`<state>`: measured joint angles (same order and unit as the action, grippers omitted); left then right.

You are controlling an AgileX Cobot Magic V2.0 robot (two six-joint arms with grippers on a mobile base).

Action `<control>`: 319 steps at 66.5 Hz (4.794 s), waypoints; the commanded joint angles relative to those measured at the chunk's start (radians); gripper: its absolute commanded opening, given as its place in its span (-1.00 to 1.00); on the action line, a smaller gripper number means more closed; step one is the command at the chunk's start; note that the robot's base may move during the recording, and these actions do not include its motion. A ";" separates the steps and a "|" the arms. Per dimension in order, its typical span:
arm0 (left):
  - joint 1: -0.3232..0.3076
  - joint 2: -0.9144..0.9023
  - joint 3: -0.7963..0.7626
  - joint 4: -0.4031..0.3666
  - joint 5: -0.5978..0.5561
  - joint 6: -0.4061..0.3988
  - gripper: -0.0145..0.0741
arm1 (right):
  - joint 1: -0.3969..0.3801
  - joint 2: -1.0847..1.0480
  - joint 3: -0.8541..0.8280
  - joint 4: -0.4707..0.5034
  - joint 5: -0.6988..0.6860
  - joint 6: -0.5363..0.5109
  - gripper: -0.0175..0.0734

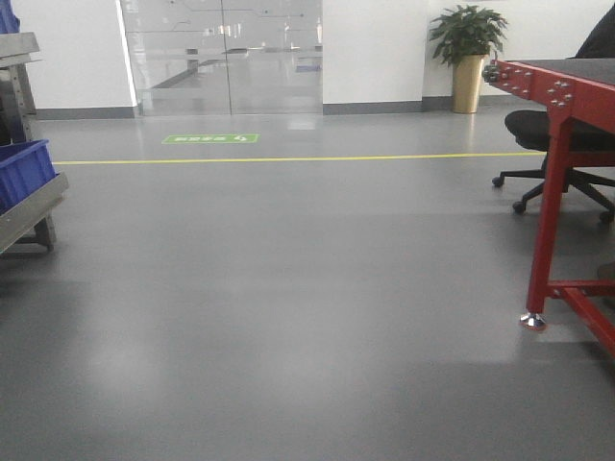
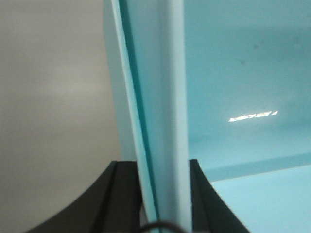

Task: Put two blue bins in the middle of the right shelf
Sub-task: 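Drive across the open floor carrying the cyan bin in both grippers, then drive up to a shelf of blue bins holding the cyan bin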

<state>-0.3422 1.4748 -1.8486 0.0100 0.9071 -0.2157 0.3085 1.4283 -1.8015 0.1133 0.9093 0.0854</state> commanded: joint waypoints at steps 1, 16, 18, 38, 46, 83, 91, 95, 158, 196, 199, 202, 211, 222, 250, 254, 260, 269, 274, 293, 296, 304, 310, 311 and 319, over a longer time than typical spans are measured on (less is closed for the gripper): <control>-0.001 -0.024 -0.015 -0.024 -0.095 0.004 -0.92 | 0.002 -0.015 -0.014 0.020 -0.088 -0.019 -0.95; -0.001 -0.024 -0.015 -0.024 -0.095 0.004 -0.92 | 0.002 -0.014 -0.014 0.020 -0.088 -0.019 -0.95; -0.001 -0.024 -0.015 -0.024 -0.095 0.004 -0.92 | 0.002 -0.014 -0.014 0.020 -0.088 -0.019 -0.95; -0.001 -0.024 -0.015 -0.024 -0.095 0.004 -0.92 | 0.002 -0.014 -0.014 0.020 -0.088 -0.019 -0.95; -0.001 -0.024 -0.015 -0.024 -0.095 0.004 -0.92 | 0.002 -0.014 -0.014 0.020 -0.088 -0.019 -0.95; -0.001 -0.024 -0.015 -0.024 -0.095 0.004 -0.92 | 0.002 -0.014 -0.014 0.020 -0.088 -0.019 -0.95; -0.001 -0.024 -0.015 -0.024 -0.095 0.004 -0.92 | 0.002 -0.014 -0.014 0.020 -0.088 -0.019 -0.95; -0.001 -0.024 -0.015 -0.024 -0.095 0.004 -0.92 | 0.002 -0.014 -0.014 0.020 -0.088 -0.019 -0.95; -0.001 -0.024 -0.015 -0.024 -0.095 0.004 -0.92 | 0.002 -0.014 -0.014 0.020 -0.088 -0.019 -0.95; -0.001 -0.024 -0.015 -0.024 -0.095 0.004 -0.92 | 0.002 -0.014 -0.014 0.020 -0.088 -0.019 -0.95; -0.001 -0.024 -0.015 -0.024 -0.095 0.004 -0.92 | 0.002 -0.014 -0.014 0.020 -0.088 -0.019 -0.95; -0.001 -0.024 -0.015 -0.024 -0.095 0.004 -0.92 | 0.002 -0.014 -0.014 0.020 -0.088 -0.019 -0.95; -0.001 -0.024 -0.015 -0.024 -0.095 0.004 -0.92 | 0.002 -0.014 -0.014 0.020 -0.088 -0.019 -0.95; -0.001 -0.024 -0.015 -0.024 -0.095 0.004 -0.92 | 0.002 -0.014 -0.014 0.020 -0.088 -0.019 -0.95; -0.001 -0.024 -0.015 -0.024 -0.095 0.004 -0.92 | 0.002 -0.014 -0.014 0.020 -0.088 -0.019 -0.95; -0.001 -0.024 -0.015 -0.024 -0.095 0.004 -0.92 | 0.002 -0.014 -0.014 0.020 -0.088 -0.019 -0.95; -0.001 -0.024 -0.015 -0.024 -0.095 0.004 -0.92 | 0.002 -0.014 -0.014 0.020 -0.088 -0.019 -0.95; -0.001 -0.024 -0.015 -0.024 -0.095 0.004 -0.92 | 0.002 -0.014 -0.014 0.020 -0.088 -0.019 -0.95; -0.001 -0.024 -0.015 -0.024 -0.095 0.004 -0.92 | 0.002 -0.014 -0.014 0.020 -0.088 -0.019 -0.95; -0.001 -0.024 -0.015 -0.024 -0.095 0.004 -0.92 | 0.002 -0.014 -0.014 0.020 -0.088 -0.019 -0.95; -0.001 -0.024 -0.015 -0.024 -0.095 0.004 -0.92 | 0.002 -0.014 -0.014 0.020 -0.088 -0.019 -0.95; -0.001 -0.024 -0.015 -0.024 -0.095 0.004 -0.92 | 0.002 -0.014 -0.014 0.020 -0.088 -0.019 -0.95; -0.001 -0.024 -0.015 -0.024 -0.095 0.004 -0.92 | 0.002 -0.014 -0.014 0.020 -0.088 -0.019 -0.95; -0.001 -0.024 -0.015 -0.024 -0.095 0.004 -0.92 | 0.002 -0.014 -0.014 0.020 -0.088 -0.019 -0.95; -0.001 -0.024 -0.015 -0.024 -0.095 0.004 -0.92 | 0.002 -0.014 -0.014 0.020 -0.088 -0.019 -0.95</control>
<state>-0.3422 1.4748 -1.8486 0.0140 0.9051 -0.2140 0.3085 1.4319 -1.8015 0.1152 0.9052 0.0854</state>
